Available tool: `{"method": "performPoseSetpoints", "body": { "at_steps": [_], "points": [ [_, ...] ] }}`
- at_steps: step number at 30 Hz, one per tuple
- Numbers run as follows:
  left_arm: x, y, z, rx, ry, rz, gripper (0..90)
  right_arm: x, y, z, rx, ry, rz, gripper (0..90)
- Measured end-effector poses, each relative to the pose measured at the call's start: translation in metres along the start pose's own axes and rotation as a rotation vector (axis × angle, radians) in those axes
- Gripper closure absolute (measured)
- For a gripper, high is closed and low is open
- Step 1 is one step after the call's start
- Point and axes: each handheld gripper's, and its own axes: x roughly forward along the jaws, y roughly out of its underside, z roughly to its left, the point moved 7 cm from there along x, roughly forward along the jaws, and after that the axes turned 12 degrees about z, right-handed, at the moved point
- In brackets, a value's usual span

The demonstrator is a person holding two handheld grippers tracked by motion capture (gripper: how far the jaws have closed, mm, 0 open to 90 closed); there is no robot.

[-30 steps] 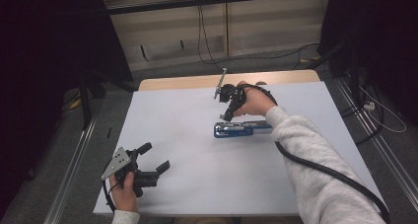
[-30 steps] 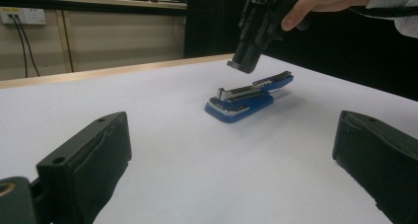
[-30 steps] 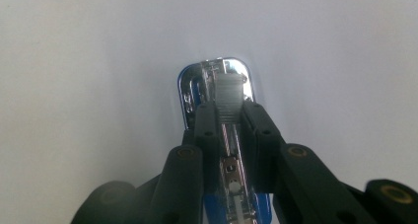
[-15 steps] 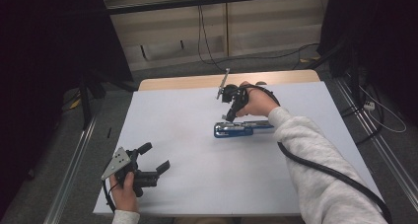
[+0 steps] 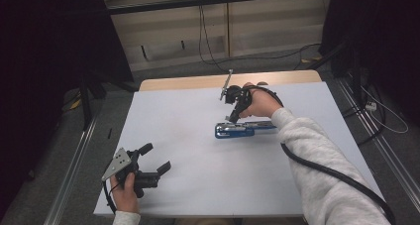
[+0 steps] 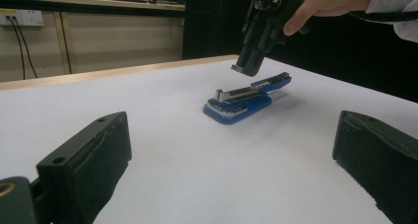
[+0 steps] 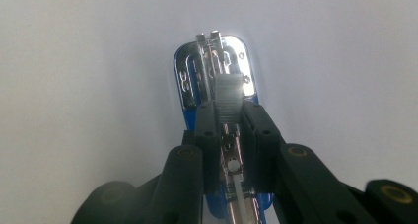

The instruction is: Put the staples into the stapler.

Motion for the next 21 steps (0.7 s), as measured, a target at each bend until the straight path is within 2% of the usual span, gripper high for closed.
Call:
{"method": "performPoseSetpoints", "body": {
  "at_steps": [2, 5, 7, 10, 11, 12, 15, 21],
  "points": [
    [0.000, 0.000, 0.000, 0.000, 0.001, 0.000, 1.4, 0.002, 0.001, 0.000, -0.010, 0.002, 0.002, 78.8],
    [0.000, 0.000, 0.000, -0.001, 0.000, 0.000, 1.4, 0.003, 0.001, 0.000, 0.000, 0.000, 0.009, 78.8],
    [0.000, 0.000, 0.000, -0.001, 0.001, -0.001, 1.4, 0.004, 0.001, -0.001, -0.018, 0.000, 0.005, 78.8],
    [0.000, 0.000, 0.000, 0.000, 0.000, 0.001, 1.4, 0.006, -0.001, 0.001, -0.011, -0.002, 0.014, 78.8],
    [0.000, 0.000, 0.000, 0.001, 0.000, -0.001, 1.4, 0.007, -0.001, 0.000, -0.024, 0.001, 0.013, 78.8],
    [0.000, 0.000, 0.000, 0.001, 0.002, -0.001, 1.4, 0.007, -0.002, 0.002, -0.005, 0.000, 0.020, 78.9],
    [0.000, 0.000, 0.000, 0.000, 0.002, -0.002, 1.4, 0.011, -0.005, 0.002, -0.035, -0.002, 0.030, 78.8],
    [-0.001, 0.000, 0.000, -0.001, 0.004, -0.003, 1.4, 0.015, -0.009, 0.003, -0.032, -0.004, 0.038, 78.8]
  ]
}}
